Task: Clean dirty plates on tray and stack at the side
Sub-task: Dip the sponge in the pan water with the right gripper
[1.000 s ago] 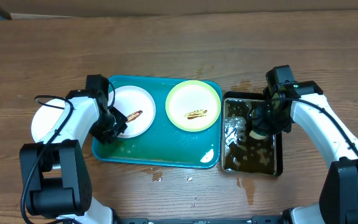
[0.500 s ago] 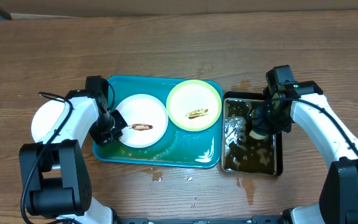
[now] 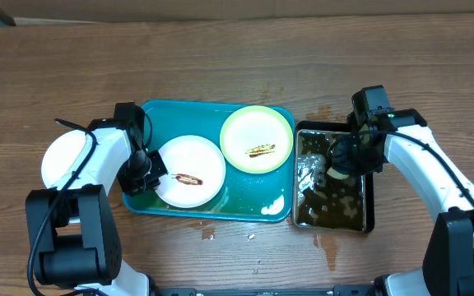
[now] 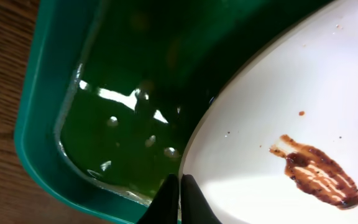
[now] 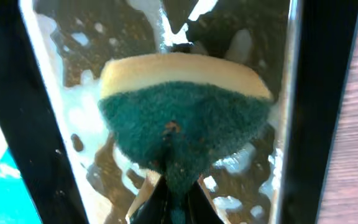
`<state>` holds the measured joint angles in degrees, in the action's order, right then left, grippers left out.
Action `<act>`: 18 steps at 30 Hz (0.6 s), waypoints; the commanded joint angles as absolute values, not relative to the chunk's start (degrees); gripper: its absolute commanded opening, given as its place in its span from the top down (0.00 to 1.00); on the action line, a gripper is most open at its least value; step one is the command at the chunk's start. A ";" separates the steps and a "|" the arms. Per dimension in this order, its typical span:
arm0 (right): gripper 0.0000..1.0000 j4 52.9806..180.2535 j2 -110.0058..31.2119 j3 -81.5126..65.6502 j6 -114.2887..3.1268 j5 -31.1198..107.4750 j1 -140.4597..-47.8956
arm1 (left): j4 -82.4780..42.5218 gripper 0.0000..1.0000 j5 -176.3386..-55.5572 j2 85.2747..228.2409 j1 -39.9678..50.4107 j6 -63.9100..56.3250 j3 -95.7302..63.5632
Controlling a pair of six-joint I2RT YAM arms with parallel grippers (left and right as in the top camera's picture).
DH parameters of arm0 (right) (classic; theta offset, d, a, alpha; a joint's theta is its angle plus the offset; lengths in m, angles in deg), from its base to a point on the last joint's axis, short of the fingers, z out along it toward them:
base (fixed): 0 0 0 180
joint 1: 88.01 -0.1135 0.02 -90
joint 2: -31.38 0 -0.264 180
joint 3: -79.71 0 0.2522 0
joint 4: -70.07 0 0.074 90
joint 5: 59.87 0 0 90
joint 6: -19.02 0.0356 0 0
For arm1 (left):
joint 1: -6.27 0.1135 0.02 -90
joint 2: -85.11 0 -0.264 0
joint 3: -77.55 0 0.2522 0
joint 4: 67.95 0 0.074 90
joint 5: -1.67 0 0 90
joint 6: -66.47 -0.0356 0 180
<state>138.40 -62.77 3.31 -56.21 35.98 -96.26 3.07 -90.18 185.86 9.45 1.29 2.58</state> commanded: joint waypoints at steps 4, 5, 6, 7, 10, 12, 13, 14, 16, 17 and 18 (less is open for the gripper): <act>0.96 125.81 -64.74 11.64 -56.41 58.08 -96.20 | 3.05 0.96 -87.93 186.04 9.23 -0.22 2.67; 0.96 125.35 -65.29 12.41 -56.41 60.02 -96.22 | 3.00 0.96 -87.93 186.04 9.23 -0.22 2.67; 0.96 125.22 -65.79 12.87 -56.43 61.07 -96.24 | 2.98 0.96 -87.91 186.04 9.23 -0.22 2.67; 0.96 125.35 -66.44 13.46 -56.43 61.60 -96.24 | 2.98 0.96 -87.91 186.04 9.23 -0.22 2.67; 0.96 128.04 -68.30 14.57 -56.15 55.67 -96.24 | 2.98 0.96 -87.93 186.04 9.23 -0.22 2.67; 0.96 130.68 -68.70 14.57 -49.94 43.15 -95.74 | 2.98 0.96 -87.93 186.04 9.23 -0.22 2.67; 0.96 132.10 -68.72 14.50 -45.02 36.61 -95.41 | 2.98 0.96 -87.93 186.04 9.23 -0.22 2.67; 0.96 133.41 -68.72 14.29 -40.94 32.29 -95.11 | 2.98 0.96 -87.93 186.04 9.23 -0.22 2.67; 0.96 133.92 -68.72 13.57 -37.09 30.71 -94.58 | 3.00 0.96 -87.93 186.04 9.23 -0.22 2.67; 0.96 132.58 -68.72 13.13 -37.59 33.10 -94.58 | 2.98 0.96 -87.93 186.04 9.23 -0.22 2.67; 0.96 130.97 -68.72 12.65 -39.93 36.88 -94.65 | 2.98 0.96 -87.93 186.04 9.23 -0.22 2.67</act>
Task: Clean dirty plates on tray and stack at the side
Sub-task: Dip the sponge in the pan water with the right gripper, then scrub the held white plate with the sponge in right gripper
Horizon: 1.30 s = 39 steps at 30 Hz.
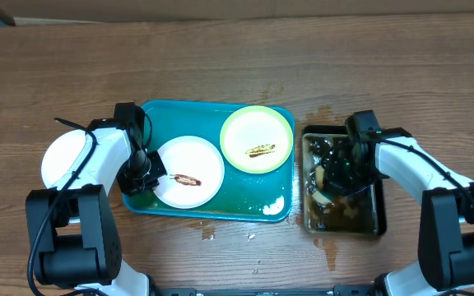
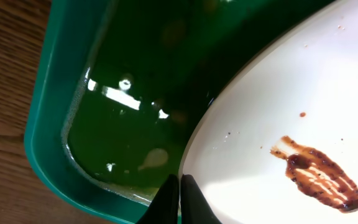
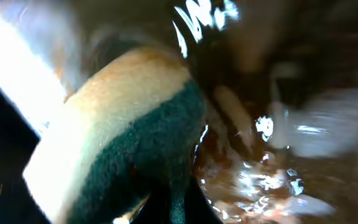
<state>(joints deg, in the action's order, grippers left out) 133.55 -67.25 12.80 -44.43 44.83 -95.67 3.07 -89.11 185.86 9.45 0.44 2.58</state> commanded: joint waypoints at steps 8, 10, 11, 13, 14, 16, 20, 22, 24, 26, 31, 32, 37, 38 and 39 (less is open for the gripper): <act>0.96 127.27 -68.72 12.10 -50.51 50.06 -100.02 | 2.92 0.96 -87.93 186.04 9.23 -0.22 2.67; 0.96 129.44 -68.72 12.21 -51.54 47.26 -101.69 | 2.83 0.96 -87.93 186.04 9.23 -0.22 2.67; 0.96 130.90 -68.72 12.23 -51.49 43.81 -102.52 | 2.81 0.96 -87.93 186.04 9.23 -0.22 2.67; 0.96 132.82 -68.72 12.23 -50.12 37.64 -103.08 | 2.81 0.96 -87.93 186.04 9.23 -0.22 2.67; 0.96 133.83 -68.72 12.23 -47.78 34.19 -103.06 | 2.81 0.96 -87.93 186.04 9.23 -0.22 2.67; 0.96 134.66 -68.70 12.08 -45.18 31.43 -102.32 | 2.79 0.96 -87.93 186.04 9.23 -0.22 2.67; 0.96 136.30 -68.08 8.38 -45.94 33.80 -101.34 | 2.74 0.96 -87.93 186.04 9.23 -0.22 2.67; 0.96 137.83 -67.28 5.11 -47.32 34.82 -101.77 | 2.74 0.96 -88.08 186.04 9.23 -0.22 2.67; 0.96 138.81 -66.44 2.59 -48.78 35.96 -102.41 | 2.65 0.96 -88.12 186.04 9.23 -0.26 2.67; 0.96 139.99 -65.53 0.17 -49.48 36.31 -103.35 | 2.39 0.96 -88.10 186.04 9.23 -0.74 2.67; 0.96 141.41 -64.46 -3.44 -51.84 38.93 -107.26 | 1.89 0.96 -88.08 186.04 9.23 -1.90 2.67; 0.96 141.24 -64.46 -3.75 -52.26 40.16 -108.42 | 1.91 0.96 -88.10 186.04 9.23 -1.90 2.67; 0.96 134.94 -64.46 -3.90 -53.22 47.78 -115.67 | 1.85 0.96 -88.12 186.04 9.23 -1.90 2.67; 0.96 132.54 -64.46 -3.88 -53.20 49.77 -117.34 | 1.87 0.96 -88.15 186.04 9.23 -1.90 2.67; 0.96 130.14 -64.46 -3.88 -52.83 51.39 -118.78 | 1.87 0.96 -88.19 186.04 9.23 -1.95 2.67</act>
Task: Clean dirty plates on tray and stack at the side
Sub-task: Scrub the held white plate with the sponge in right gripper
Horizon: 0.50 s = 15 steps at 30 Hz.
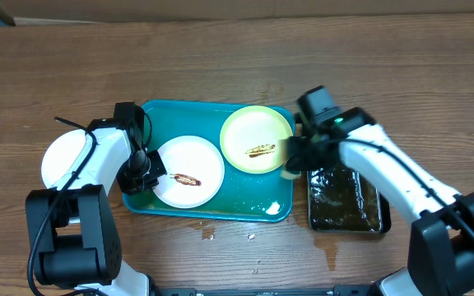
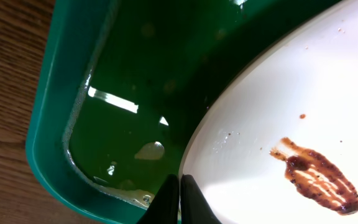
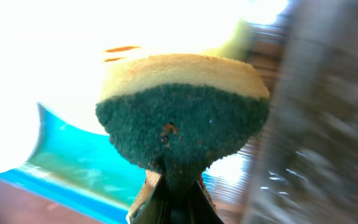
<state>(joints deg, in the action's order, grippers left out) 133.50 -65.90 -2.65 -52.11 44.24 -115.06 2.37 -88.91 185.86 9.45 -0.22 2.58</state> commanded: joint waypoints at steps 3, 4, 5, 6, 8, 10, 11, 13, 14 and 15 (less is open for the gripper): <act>0.96 122.05 -64.72 -3.88 -48.48 52.94 -123.50 | 1.65 0.96 -89.61 186.04 9.21 -4.26 2.67; 0.96 119.64 -64.85 -3.88 -47.28 52.99 -124.79 | 1.43 0.96 -90.70 186.04 9.21 -5.44 2.67; 0.96 116.65 -65.26 -3.88 -46.12 52.96 -126.41 | 1.26 0.96 -91.91 186.04 9.19 -6.93 2.67; 0.96 114.09 -65.79 -3.88 -45.09 52.96 -127.65 | 1.26 0.96 -92.32 186.04 9.19 -7.58 2.67; 0.96 109.70 -67.30 -3.88 -42.44 53.05 -130.10 | 1.37 0.96 -92.25 186.04 9.19 -7.78 2.67; 0.96 107.45 -68.46 -3.88 -41.53 53.84 -131.24 | 1.47 0.96 -92.28 186.04 9.19 -7.78 2.67; 0.96 106.27 -69.07 -3.88 -41.02 54.43 -131.72 | 1.50 0.96 -92.28 186.04 9.19 -7.78 2.67; 0.96 102.73 -71.01 -3.88 -40.24 56.53 -132.88 | 1.45 0.96 -92.43 186.04 9.19 -7.83 2.67; 0.96 100.45 -72.22 -3.88 -40.04 58.10 -133.47 | 1.45 0.96 -92.41 186.04 9.19 -7.93 2.67; 0.96 98.95 -73.05 -3.88 -39.36 58.80 -133.86 | 1.45 0.96 -92.43 186.04 9.19 -7.93 2.67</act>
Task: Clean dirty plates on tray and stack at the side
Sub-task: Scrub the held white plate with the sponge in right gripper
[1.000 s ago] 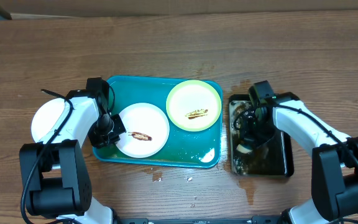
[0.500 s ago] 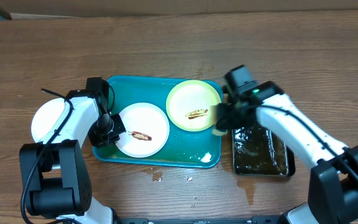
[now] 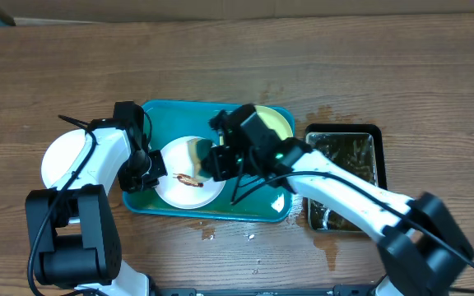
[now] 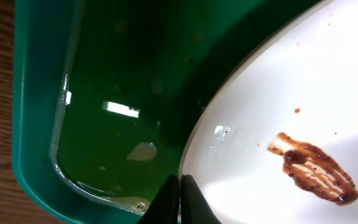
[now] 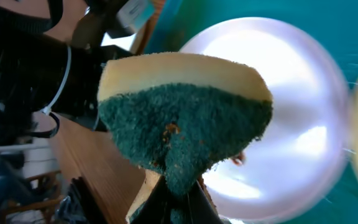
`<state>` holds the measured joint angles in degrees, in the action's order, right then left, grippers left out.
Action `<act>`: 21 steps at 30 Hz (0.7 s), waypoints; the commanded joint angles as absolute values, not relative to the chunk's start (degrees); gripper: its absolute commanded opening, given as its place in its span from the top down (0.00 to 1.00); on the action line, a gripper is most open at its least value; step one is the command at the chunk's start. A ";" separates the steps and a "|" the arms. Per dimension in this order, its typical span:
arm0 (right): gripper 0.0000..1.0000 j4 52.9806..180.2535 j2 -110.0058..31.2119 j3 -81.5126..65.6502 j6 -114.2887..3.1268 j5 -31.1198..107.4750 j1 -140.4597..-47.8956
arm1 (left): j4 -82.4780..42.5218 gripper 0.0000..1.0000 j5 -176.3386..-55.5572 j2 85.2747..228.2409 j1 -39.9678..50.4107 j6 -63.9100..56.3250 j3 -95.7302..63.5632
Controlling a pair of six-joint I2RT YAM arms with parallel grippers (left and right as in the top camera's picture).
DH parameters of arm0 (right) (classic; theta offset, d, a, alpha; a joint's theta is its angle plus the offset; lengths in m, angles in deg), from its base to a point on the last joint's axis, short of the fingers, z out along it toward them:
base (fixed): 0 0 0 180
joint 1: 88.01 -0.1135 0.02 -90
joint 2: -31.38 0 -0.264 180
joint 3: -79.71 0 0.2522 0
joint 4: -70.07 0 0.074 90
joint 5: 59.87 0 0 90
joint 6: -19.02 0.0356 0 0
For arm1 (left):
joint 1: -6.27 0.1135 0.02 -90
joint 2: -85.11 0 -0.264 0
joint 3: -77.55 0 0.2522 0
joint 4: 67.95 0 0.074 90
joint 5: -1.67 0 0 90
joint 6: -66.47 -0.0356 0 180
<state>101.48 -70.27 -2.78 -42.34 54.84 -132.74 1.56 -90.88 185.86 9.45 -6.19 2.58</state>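
A white plate [image 3: 189,177] with a brown sauce smear [image 4: 312,168] lies in the left half of the teal tray [image 3: 257,215]. My left gripper [image 4: 179,198] is shut on that plate's left rim. My right gripper [image 5: 173,202] is shut on a yellow and green sponge [image 5: 185,118] and holds it just over the white plate [image 5: 297,118]. In the overhead view the right gripper [image 3: 208,162] covers the plate's right part. A light green plate [image 3: 280,123] at the tray's back right is mostly hidden by the right arm.
A clean white plate [image 3: 62,158] lies on the wooden table left of the tray. A black tub [image 3: 346,177] of brown water stands right of the tray, with wet spots around it. Water pools in the tray's corner [image 4: 104,124].
My right gripper has moved left with the sponge, from the tray's right edge beside the green plate to over the white plate. The left gripper still grips the plate's rim.
The sponge was held in the black tub, then pushed down into its brown water. Later it was out of the tub at the tray's right edge, and now it is over the smeared white plate. My left gripper stayed shut on that plate's rim at every moment.
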 commanded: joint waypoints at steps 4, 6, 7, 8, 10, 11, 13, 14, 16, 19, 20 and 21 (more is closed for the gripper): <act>0.96 93.11 -76.63 -3.88 -37.68 60.09 -135.63 | 1.47 0.96 -92.89 186.04 9.14 -8.17 2.67; 0.96 90.57 -78.36 -3.88 -37.66 60.24 -136.48 | 1.47 0.96 -93.41 186.04 9.08 -8.28 2.67; 0.96 89.20 -79.36 -3.88 -37.66 60.29 -136.96 | 1.47 0.96 -94.11 186.04 8.99 -8.35 2.67; 0.96 88.59 -79.97 -3.88 -37.68 60.22 -137.18 | 1.50 0.96 -94.31 186.04 8.86 -8.37 2.67; 0.96 87.16 -81.13 -3.88 -37.46 60.24 -137.53 | 1.67 0.96 -94.35 186.04 8.51 -8.35 2.67; 0.96 86.57 -81.68 -3.88 -37.42 60.26 -137.57 | 1.74 0.96 -94.38 186.04 8.34 -8.35 2.67; 0.96 85.29 -82.73 -3.88 -36.39 60.26 -137.55 | 1.93 0.96 -94.38 186.04 7.81 -8.33 2.67; 0.96 84.69 -83.17 -3.88 -36.15 60.24 -137.55 | 1.96 0.96 -94.38 186.04 7.55 -8.33 2.67; 0.96 83.58 -84.04 -3.88 -36.17 60.22 -137.55 | 1.96 0.96 -94.35 186.04 6.85 -8.33 2.67; 0.96 81.46 -85.44 -3.88 -36.17 60.24 -137.55 | 1.96 0.96 -94.38 186.04 5.65 -8.26 2.67; 0.96 81.31 -85.68 -3.88 -36.17 60.07 -137.55 | 1.96 0.96 -94.35 186.04 5.41 -8.28 2.67; 0.96 81.29 -86.09 -3.88 -36.17 59.32 -137.55 | 2.00 0.96 -94.35 186.04 5.14 -8.28 2.67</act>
<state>82.20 -84.91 -2.78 -36.41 59.74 -137.53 1.98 -91.97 185.86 6.61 -7.23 2.58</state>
